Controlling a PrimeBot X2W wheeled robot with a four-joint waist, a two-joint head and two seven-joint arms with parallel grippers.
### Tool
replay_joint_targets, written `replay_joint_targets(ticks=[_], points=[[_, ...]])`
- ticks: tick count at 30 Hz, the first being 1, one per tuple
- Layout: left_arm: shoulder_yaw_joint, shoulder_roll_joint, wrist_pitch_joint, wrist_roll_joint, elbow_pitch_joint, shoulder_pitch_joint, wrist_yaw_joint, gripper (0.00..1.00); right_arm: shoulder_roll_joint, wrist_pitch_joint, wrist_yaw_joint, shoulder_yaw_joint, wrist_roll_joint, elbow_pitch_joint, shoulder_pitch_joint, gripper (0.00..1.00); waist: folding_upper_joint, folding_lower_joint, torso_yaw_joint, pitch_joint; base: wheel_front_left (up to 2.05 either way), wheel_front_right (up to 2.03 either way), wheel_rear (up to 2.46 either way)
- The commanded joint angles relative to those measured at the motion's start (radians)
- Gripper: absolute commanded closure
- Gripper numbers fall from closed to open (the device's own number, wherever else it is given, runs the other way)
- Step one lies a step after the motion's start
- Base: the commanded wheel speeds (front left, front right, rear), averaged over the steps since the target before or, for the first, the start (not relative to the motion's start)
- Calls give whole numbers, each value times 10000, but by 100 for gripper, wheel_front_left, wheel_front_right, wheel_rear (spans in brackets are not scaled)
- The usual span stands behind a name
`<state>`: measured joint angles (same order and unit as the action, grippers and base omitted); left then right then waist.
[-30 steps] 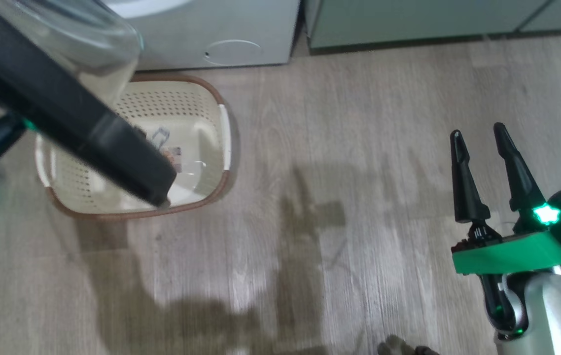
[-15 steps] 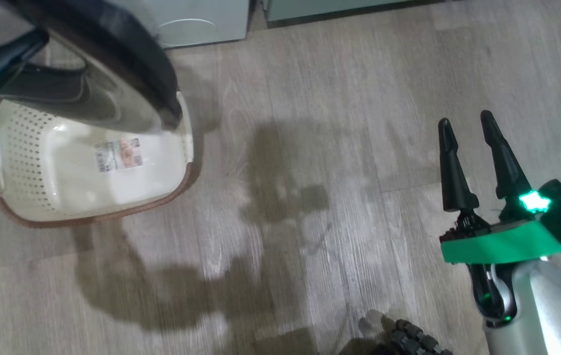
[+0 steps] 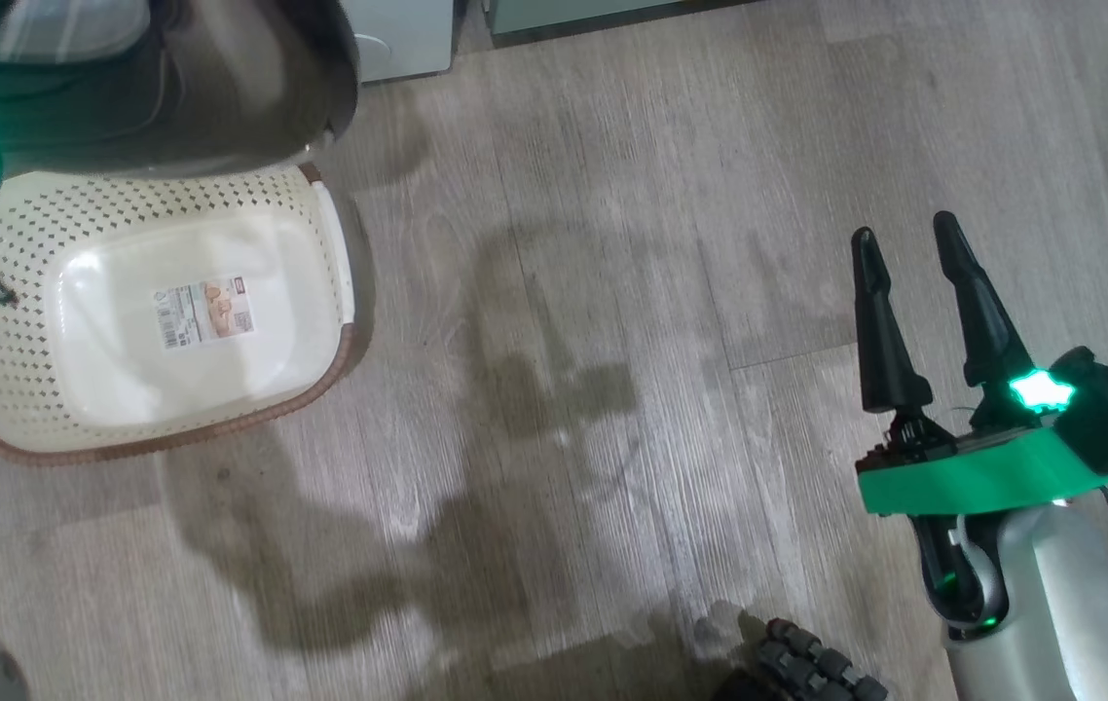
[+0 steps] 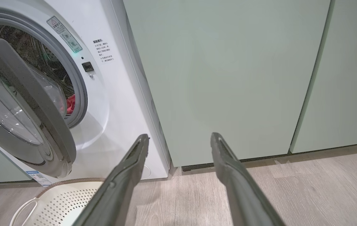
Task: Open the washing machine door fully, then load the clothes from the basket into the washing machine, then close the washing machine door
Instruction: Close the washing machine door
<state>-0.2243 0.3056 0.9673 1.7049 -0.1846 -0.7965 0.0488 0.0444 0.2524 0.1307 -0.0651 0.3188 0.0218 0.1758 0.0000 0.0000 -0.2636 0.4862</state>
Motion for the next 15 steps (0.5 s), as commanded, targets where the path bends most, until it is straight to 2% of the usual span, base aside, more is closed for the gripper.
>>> replay_joint_targets(ticks=[1, 4, 8, 14, 15], points=[[-260, 315, -165, -119, 134, -438, 49, 100, 58, 78, 0, -234, 61, 246, 190, 0, 0, 0, -20, -11, 0, 0, 0], [-226, 212, -291, -170, -238, -648, -48, 100, 58, 84, 0, -253, 79, 198, 218, 0, 0, 0, -33, -44, 0, 0, 0], [-261, 57, -91, 19, -386, -366, -436, 100, 58, 89, 0, -159, 79, 136, 177, 0, 0, 0, 100, -205, 0, 0, 0], [-854, -486, -105, 521, -140, 1057, -1211, 100, 58, 91, 0, -93, -54, 32, 54, 0, 0, 0, 616, -661, 0, 0, 0], [-967, -607, -159, 560, -47, 1366, -1330, 97, 58, 91, 0, -96, -88, 14, 44, 0, 0, 0, 715, -735, 0, 0, 0]])
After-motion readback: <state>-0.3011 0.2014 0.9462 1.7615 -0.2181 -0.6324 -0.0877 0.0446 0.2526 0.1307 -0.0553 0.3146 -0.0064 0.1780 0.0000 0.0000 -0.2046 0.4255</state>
